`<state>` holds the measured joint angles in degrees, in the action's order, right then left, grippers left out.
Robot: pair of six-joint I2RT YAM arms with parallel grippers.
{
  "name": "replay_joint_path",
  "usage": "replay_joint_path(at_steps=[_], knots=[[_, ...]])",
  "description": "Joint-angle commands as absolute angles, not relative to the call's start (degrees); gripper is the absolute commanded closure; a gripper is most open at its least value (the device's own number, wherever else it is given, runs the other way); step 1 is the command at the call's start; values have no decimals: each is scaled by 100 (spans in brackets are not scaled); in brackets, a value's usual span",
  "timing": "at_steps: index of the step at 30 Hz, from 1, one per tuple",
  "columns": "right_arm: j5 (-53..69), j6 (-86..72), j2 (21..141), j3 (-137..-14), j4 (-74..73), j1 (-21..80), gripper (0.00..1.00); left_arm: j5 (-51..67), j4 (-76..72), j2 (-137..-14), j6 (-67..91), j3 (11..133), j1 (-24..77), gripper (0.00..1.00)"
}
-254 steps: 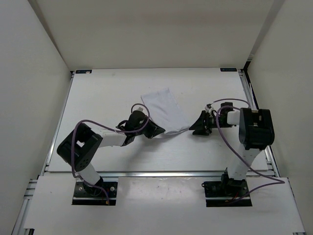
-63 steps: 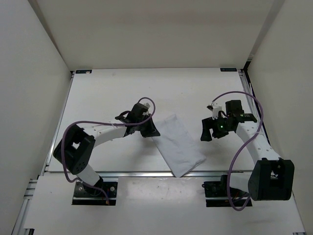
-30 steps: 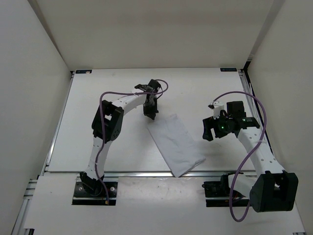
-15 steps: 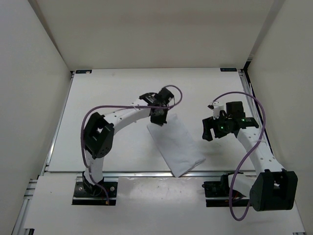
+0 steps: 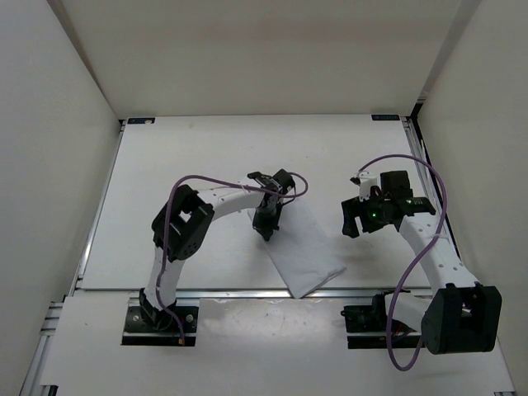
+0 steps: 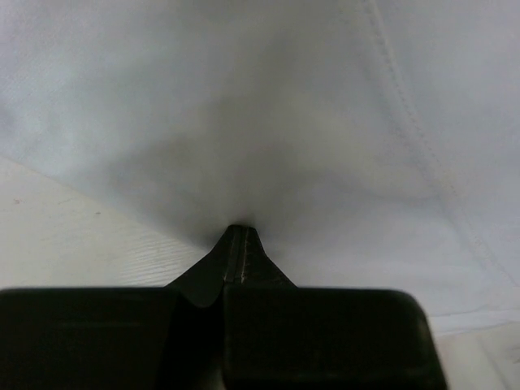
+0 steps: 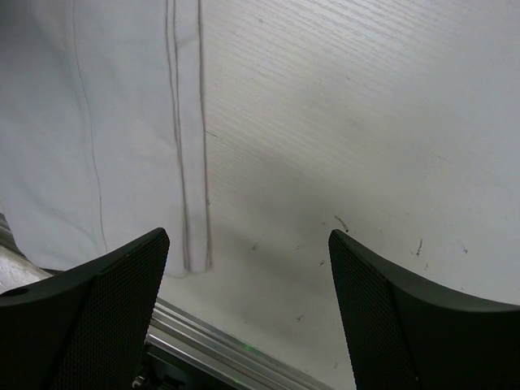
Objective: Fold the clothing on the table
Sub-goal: Fold the skirt
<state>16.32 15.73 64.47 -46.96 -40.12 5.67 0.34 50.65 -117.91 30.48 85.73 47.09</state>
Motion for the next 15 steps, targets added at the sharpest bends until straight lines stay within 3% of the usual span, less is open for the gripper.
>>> replay_joint_path(at_steps=[1,11,15], knots=[[1555,1644,6319,-4737,-3964,589,15,-193,5387,-12128,2980,8753,4273,100],[1731,1625,6249,-4631,-3999,606,15,-448,6222,-12841,2558,10414,3551,100],[2161,1845,6354,-4719,-4218,615,1,-325,5924,-12482,2567,10389,3656,100]])
